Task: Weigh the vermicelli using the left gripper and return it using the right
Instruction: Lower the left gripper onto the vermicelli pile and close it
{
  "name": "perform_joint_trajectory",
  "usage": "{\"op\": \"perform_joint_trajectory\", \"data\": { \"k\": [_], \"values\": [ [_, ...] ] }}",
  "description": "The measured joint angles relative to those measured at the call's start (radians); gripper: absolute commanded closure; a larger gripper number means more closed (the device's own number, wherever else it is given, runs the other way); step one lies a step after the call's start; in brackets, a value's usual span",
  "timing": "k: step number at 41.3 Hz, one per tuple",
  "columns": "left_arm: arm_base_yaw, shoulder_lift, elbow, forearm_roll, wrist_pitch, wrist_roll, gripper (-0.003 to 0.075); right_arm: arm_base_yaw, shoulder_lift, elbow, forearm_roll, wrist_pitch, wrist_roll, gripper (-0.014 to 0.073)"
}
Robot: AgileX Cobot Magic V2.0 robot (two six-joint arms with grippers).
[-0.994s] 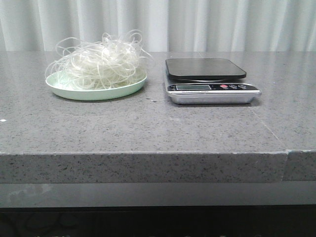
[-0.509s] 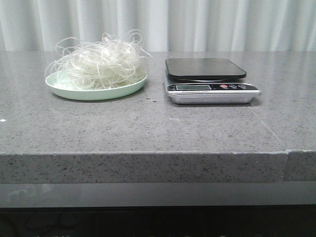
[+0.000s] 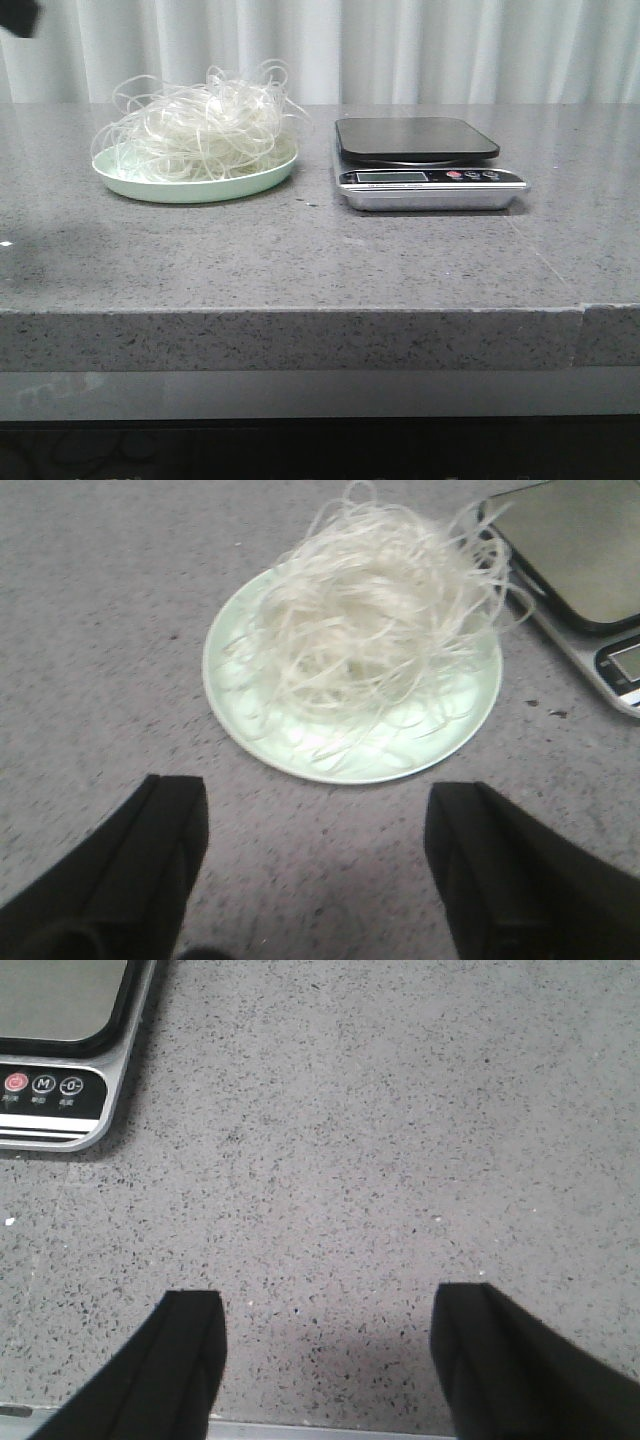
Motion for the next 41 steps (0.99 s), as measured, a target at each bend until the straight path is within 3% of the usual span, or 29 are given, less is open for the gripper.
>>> {"op": "perform_joint_trajectory", "data": {
  "k": [13,35,41],
  "values": [
    [-0.119,0.301,-0.224,0.08,-0.019,0.0,0.0196,0.0,0.0,0.0,0.0,0.0,0.0,0.005],
    [-0.129,0.636,-0.428,0.266,-0.047,0.0,0.0197,0.0,0.0,0.0,0.0,0.0,0.0,0.005],
    [-0.129,0.647,-0.433,0.273,-0.049,0.0,0.0303,0.0,0.0,0.0,0.0,0.0,0.0,0.005]
  ]
}}
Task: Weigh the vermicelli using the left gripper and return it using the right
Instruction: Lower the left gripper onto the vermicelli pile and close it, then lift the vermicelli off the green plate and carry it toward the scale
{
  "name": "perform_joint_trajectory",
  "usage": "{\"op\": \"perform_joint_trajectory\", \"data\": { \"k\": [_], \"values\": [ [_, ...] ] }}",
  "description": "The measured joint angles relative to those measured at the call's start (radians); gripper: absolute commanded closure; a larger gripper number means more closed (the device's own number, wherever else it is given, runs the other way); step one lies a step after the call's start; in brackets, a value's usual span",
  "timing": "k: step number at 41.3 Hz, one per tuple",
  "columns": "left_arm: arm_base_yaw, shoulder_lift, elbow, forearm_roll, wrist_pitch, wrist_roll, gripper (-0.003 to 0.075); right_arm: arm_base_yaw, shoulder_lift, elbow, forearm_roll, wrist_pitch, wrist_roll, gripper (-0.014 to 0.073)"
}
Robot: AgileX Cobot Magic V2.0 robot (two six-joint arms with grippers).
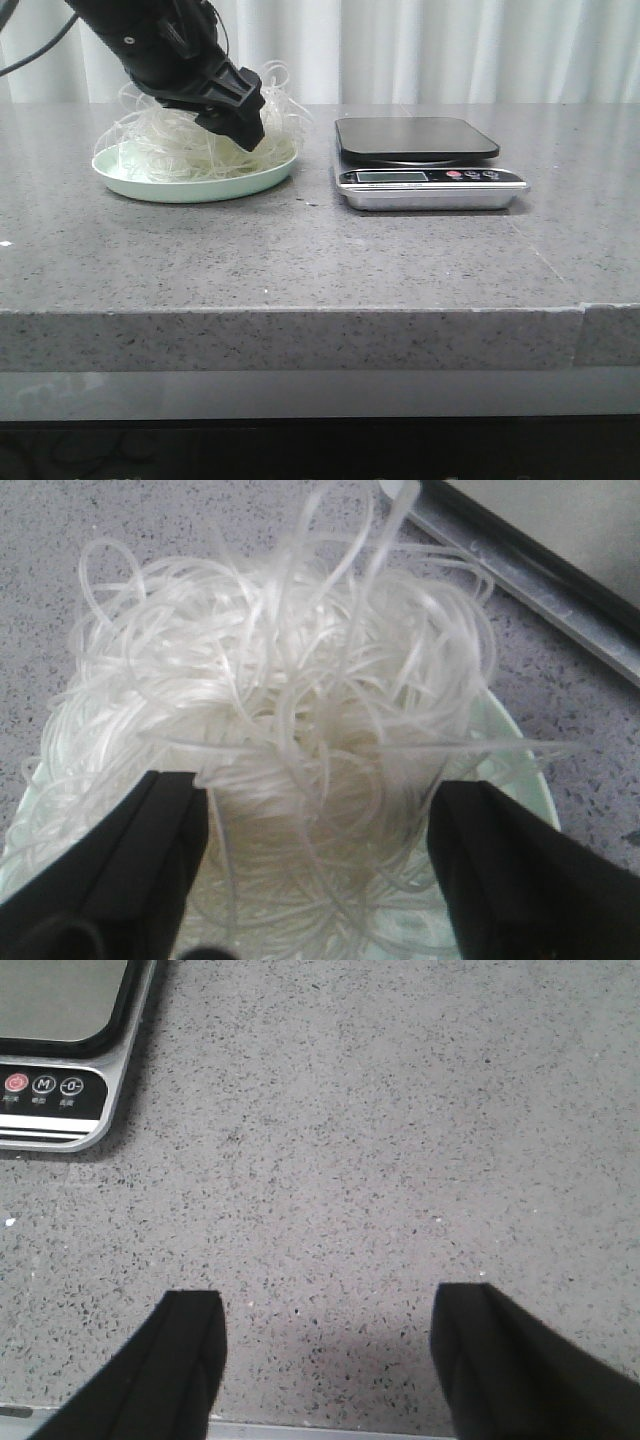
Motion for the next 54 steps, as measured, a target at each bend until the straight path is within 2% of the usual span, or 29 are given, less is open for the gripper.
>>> {"op": "perform_joint_trajectory", "data": {
  "k": [2,8,13,22,32,54],
  "values": [
    [0.0,0.0,-0.002,0.002,0.0,0.0,0.0371,0.0,0.0,0.0,0.0,0.0,0.0,0.005],
    [0.0,0.0,-0.002,0.002,0.0,0.0,0.0503,0.0,0.0,0.0,0.0,0.0,0.0,0.005],
    [0.0,0.0,-0.002,0.002,0.0,0.0,0.0581,0.0,0.0,0.0,0.0,0.0,0.0,0.005],
    [-0.005,-0.009,-0.002,0.004,0.009,0.0,0.0579,0.0,0.0,0.0,0.0,0.0,0.0,0.005],
    [-0.012,-0.075,-0.054,0.004,0.085,0.0,0.0579,0.0,0.0,0.0,0.0,0.0,0.0,0.005],
    [-0.09,-0.095,-0.333,-0.004,0.084,0.0,0.0579,0.0,0.0,0.0,0.0,0.0,0.0,0.005]
  ]
}}
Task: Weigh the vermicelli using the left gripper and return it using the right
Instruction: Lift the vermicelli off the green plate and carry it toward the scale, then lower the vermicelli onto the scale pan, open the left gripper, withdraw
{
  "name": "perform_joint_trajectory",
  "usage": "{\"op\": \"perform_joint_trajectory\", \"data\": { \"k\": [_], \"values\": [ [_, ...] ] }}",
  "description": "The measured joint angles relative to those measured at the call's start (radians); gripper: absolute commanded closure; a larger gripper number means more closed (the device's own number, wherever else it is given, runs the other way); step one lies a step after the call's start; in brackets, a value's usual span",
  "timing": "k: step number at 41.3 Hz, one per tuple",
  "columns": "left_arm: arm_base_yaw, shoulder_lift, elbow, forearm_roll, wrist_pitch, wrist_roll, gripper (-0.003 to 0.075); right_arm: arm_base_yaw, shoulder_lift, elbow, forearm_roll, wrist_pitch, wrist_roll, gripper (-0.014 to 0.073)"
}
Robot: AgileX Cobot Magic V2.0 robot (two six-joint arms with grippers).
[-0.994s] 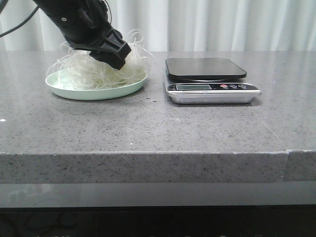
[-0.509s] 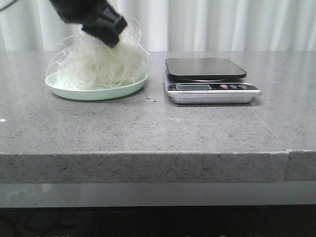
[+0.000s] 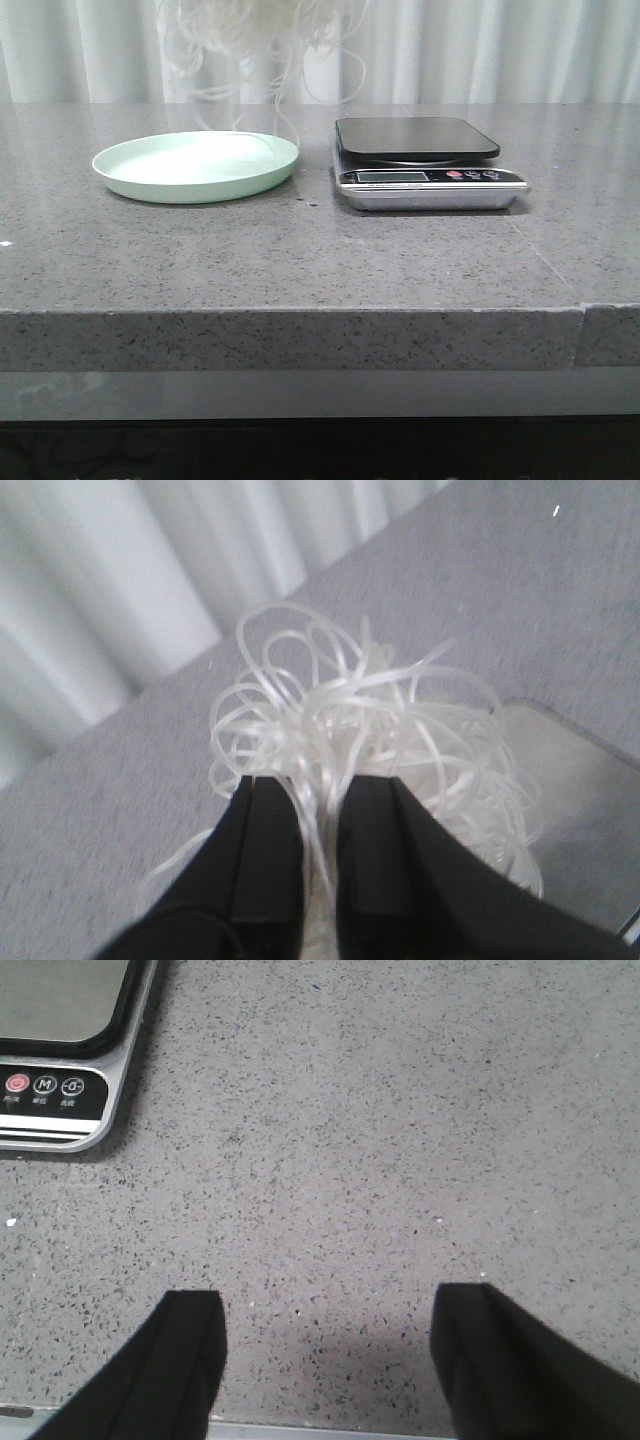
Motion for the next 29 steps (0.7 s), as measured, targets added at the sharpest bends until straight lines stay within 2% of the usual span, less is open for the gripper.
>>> {"op": "perform_joint_trajectory", "data": {
  "k": [15,25,29],
  "values": [
    [-0.111,0.184,-0.18,-0.02,-0.048,0.0,0.0579,0.0,0.0,0.0,0.0,0.0,0.0,0.005],
    [-0.14,0.298,-0.216,-0.07,-0.054,0.0,0.0576,0.0,0.0,0.0,0.0,0.0,0.0,0.005],
    [-0.14,0.333,-0.218,-0.085,-0.054,0.0,0.0527,0.0,0.0,0.0,0.0,0.0,0.0,0.005]
  ]
}}
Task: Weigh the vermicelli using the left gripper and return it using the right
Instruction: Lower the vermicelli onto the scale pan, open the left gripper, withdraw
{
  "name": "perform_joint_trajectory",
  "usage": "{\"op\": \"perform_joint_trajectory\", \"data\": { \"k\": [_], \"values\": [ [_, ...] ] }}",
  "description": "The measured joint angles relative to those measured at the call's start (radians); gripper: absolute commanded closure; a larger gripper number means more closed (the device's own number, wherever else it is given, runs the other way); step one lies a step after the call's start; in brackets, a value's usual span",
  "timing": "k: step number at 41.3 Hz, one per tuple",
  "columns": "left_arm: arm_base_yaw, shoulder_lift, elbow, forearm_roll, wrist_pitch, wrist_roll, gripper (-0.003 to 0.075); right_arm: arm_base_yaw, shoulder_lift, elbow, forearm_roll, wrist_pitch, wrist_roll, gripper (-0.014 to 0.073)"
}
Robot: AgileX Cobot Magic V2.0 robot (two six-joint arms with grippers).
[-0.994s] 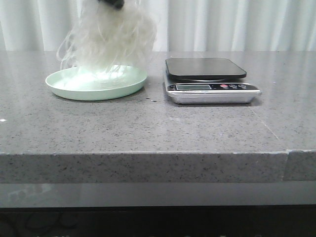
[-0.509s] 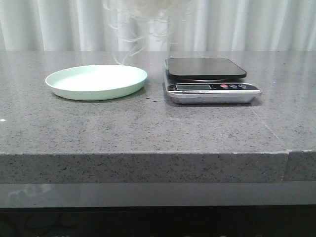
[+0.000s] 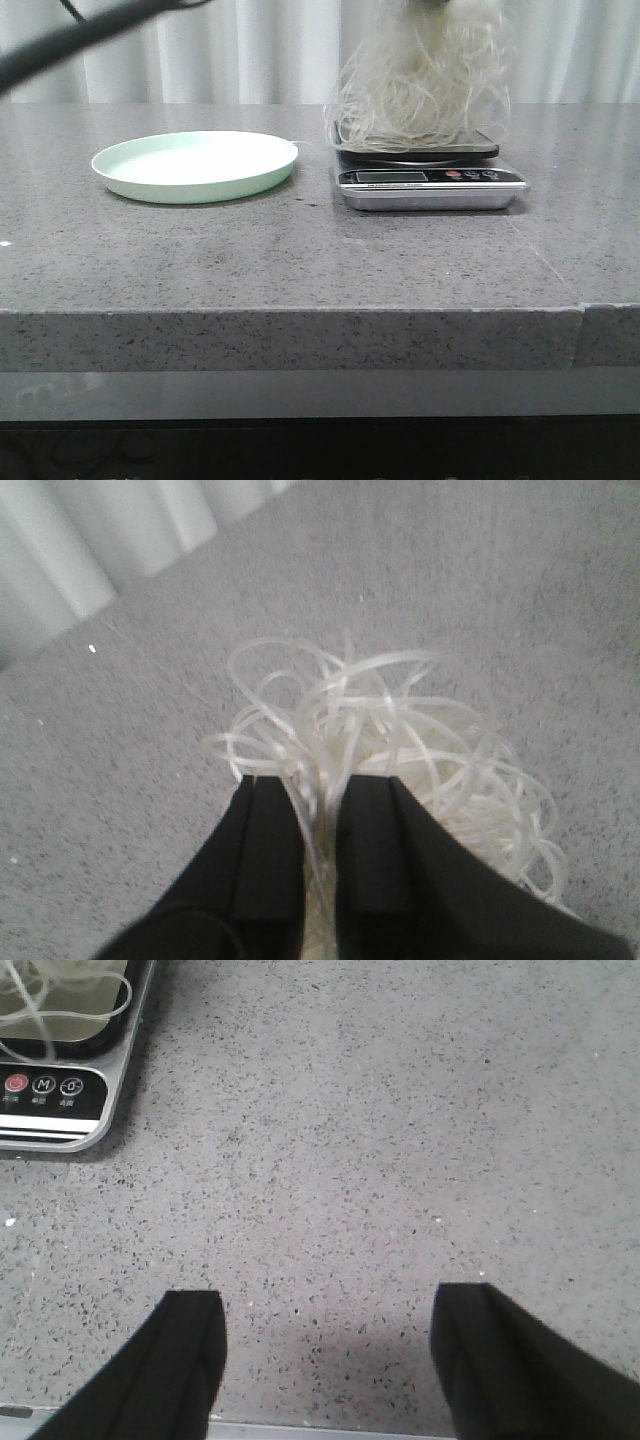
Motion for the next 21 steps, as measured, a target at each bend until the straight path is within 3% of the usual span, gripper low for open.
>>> {"op": "perform_joint_trajectory", "data": {
  "k": [11,21],
  "values": [
    [0.0,0.032,-0.002,-0.008,0.014,0.0,0.0334,0.0,0.0,0.0,0.0,0.0,0.0,0.005],
    [0.0,-0.012,-0.008,-0.008,0.076,0.0,0.0332,0.0,0.0,0.0,0.01,0.0,0.0,0.005]
  ]
}}
